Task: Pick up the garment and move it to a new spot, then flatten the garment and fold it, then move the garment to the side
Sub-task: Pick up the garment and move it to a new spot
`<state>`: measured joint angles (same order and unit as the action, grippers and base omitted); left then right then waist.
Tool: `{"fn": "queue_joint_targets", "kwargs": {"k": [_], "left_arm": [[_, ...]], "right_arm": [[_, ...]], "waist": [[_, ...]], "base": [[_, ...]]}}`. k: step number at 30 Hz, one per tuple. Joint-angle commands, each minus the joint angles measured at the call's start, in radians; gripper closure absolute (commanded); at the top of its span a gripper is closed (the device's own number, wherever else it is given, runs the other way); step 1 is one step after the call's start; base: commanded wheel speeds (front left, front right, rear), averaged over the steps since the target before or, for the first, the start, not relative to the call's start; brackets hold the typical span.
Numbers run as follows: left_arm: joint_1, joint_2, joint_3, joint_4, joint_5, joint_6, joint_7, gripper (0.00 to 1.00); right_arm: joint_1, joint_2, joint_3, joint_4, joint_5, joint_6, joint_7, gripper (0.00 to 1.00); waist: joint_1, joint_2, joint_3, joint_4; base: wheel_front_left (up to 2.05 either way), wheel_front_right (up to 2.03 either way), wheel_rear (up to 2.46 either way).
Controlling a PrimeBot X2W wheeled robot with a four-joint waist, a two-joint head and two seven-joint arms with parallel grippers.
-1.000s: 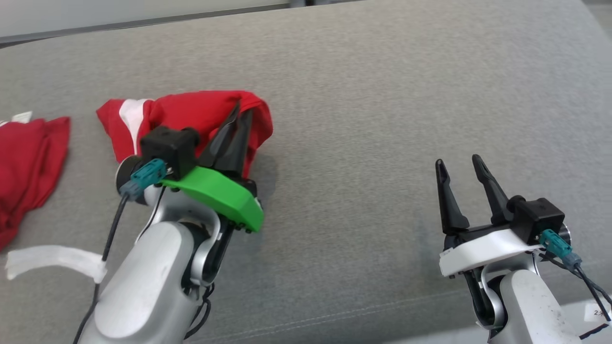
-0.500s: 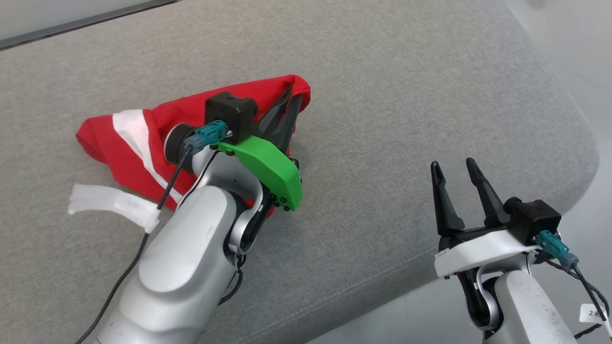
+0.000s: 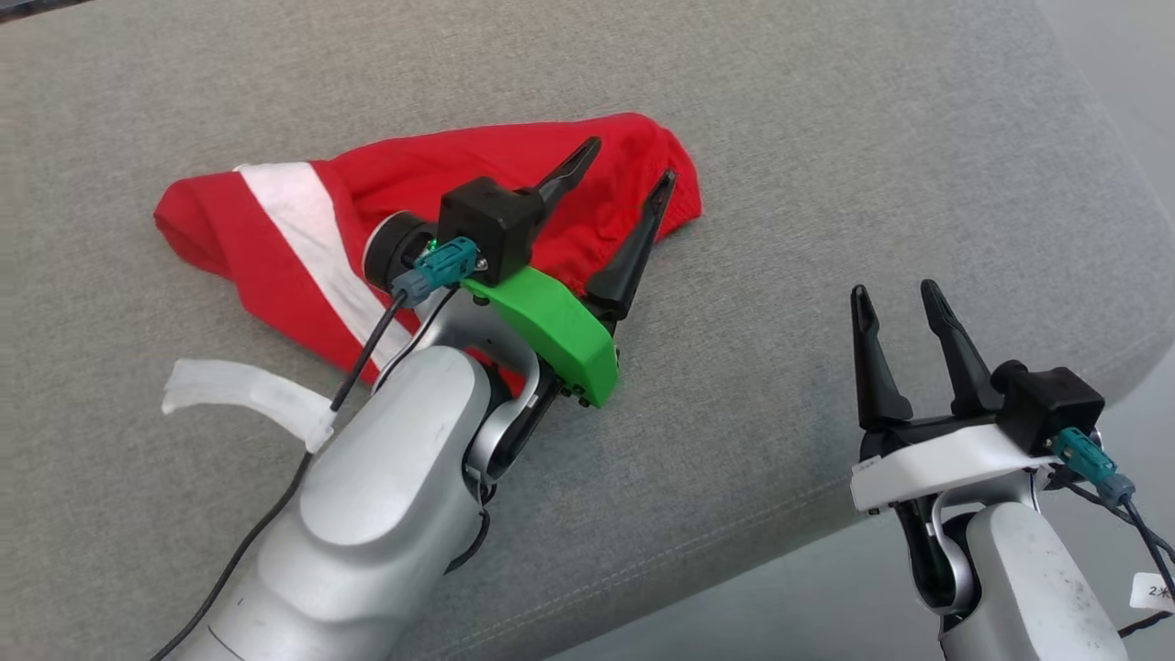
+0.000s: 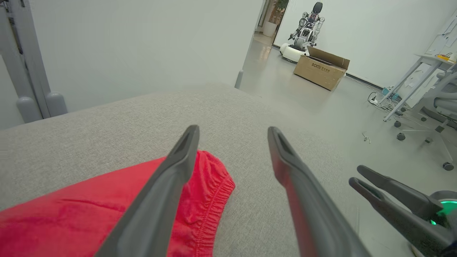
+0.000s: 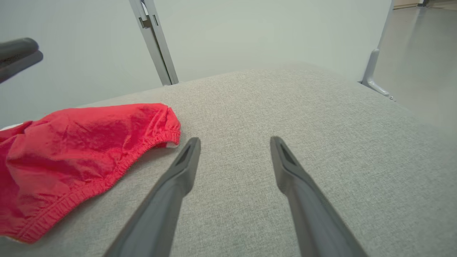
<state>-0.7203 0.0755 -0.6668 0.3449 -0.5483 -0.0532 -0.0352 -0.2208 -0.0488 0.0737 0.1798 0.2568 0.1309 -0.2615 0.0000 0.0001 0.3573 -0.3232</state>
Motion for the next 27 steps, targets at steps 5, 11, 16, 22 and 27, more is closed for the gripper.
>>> {"fn": "queue_joint_targets", "kwargs": {"k": [5, 11, 16, 22, 27], "left_arm": [[0.031, 0.061, 0.04, -0.07, 0.026, 0.05, -0.042, 0.0], [0.1, 0.154, 0.129, -0.146, 0.003, 0.114, -0.069, 0.0], [0.186, 0.233, 0.213, -0.197, -0.026, 0.161, -0.094, 0.0], [0.31, 0.312, 0.296, -0.237, -0.049, 0.21, -0.134, 0.0], [0.419, 0.342, 0.347, -0.265, -0.067, 0.249, -0.17, 0.0]], "right_arm": [[-0.008, -0.002, -0.008, 0.004, -0.034, 0.0, -0.003, 0.0], [-0.003, -0.002, -0.005, 0.013, -0.055, 0.0, -0.004, 0.0], [0.012, -0.002, 0.007, 0.022, -0.069, 0.0, -0.003, 0.0], [0.027, -0.002, 0.029, 0.026, -0.076, 0.0, 0.012, 0.0], [0.056, -0.002, 0.042, 0.028, -0.078, 0.0, 0.02, 0.0]], "waist": [[0.0, -0.0001, -0.052, 0.155], [0.0, -0.0001, -0.085, 0.231], [0.0, -0.0001, -0.116, 0.27], [0.0, -0.0001, -0.15, 0.301], [0.0, -0.0001, -0.187, 0.319]], "base": [[0.0, 0.0, 0.0], [0.0, 0.0, 0.0], [0.0, 0.0, 0.0], [0.0, 0.0, 0.0], [0.0, 0.0, 0.0]]}}
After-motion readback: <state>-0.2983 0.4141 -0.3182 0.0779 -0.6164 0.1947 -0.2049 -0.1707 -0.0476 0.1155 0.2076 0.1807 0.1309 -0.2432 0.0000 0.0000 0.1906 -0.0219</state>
